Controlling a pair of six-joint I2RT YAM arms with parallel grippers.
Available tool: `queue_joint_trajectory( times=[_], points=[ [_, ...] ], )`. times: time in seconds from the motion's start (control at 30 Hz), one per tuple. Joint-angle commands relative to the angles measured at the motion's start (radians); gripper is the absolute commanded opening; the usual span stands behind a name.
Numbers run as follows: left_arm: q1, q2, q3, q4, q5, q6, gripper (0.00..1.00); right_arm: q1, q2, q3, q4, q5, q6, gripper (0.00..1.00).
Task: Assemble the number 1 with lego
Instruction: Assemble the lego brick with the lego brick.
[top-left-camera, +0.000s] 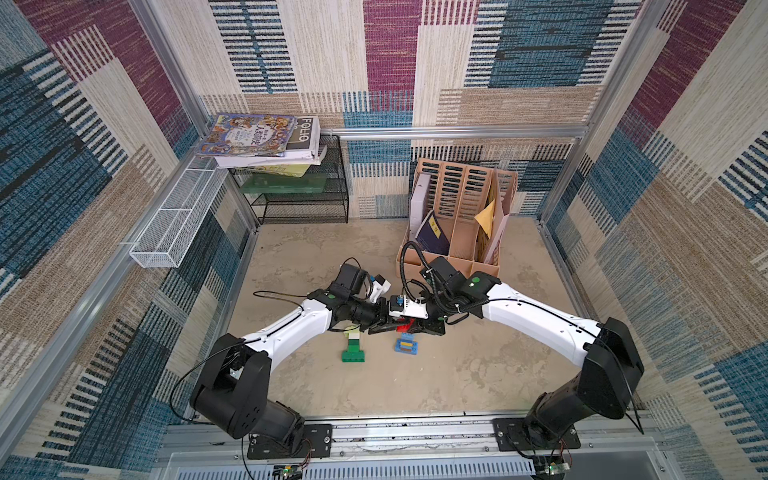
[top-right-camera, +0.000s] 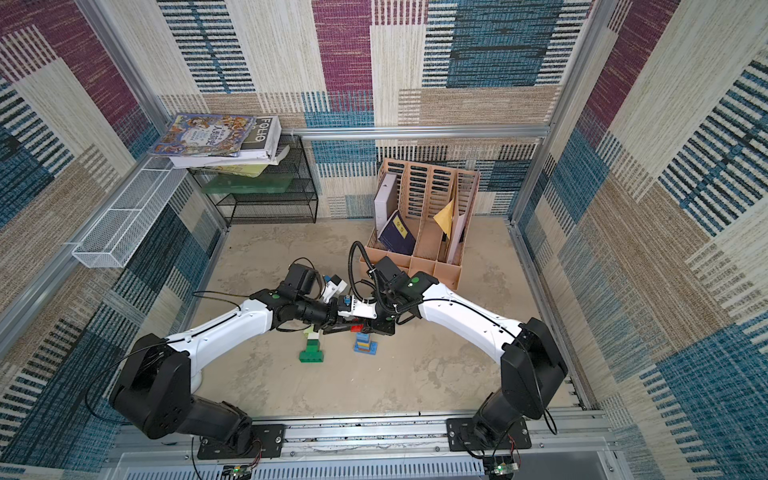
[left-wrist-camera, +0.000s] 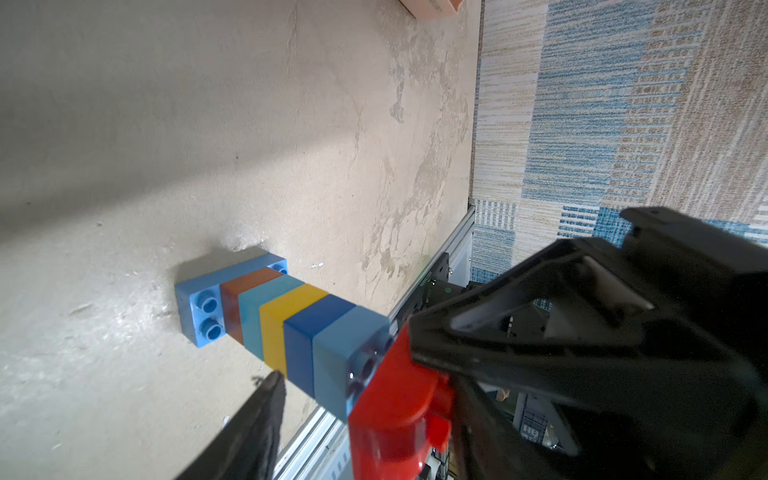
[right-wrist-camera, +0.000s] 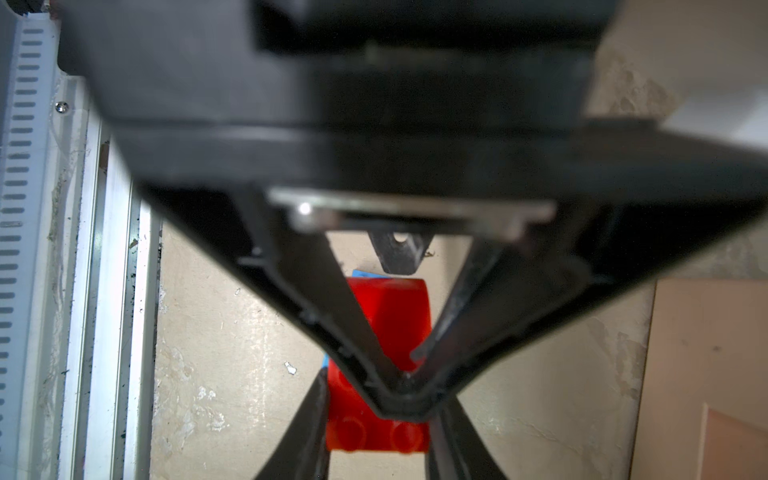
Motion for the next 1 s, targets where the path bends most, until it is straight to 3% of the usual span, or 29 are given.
queue_joint_trajectory(
  times=[0.0, 0.23, 0.43, 0.8, 0.97],
  points=[
    [0.006, -0.017, -0.011, 0.003, -0.046, -0.016, 0.67, 0.017, -0.001, 0.021, -0.036, 0.023, 0.086, 0.17],
    [0.021, -0.043, -0.024, 0.031, -0.033, -0.033, 0.67, 0.057, -0.007, 0.017, -0.045, 0.066, 0.276, 0.13],
    [0.029, -0.04, -0.034, 0.027, -0.001, -0.009, 0.65, 0.098, 0.002, 0.018, -0.057, 0.107, 0.225, 0.13],
    [0.031, -0.026, -0.036, 0.07, 0.051, -0.018, 0.54, 0.082, -0.041, -0.048, -0.024, 0.107, 0.191, 0.1],
    [0.031, -0.019, -0.031, 0.066, 0.065, -0.013, 0.53, 0.068, -0.033, -0.038, -0.018, 0.101, 0.174, 0.1]
  ],
)
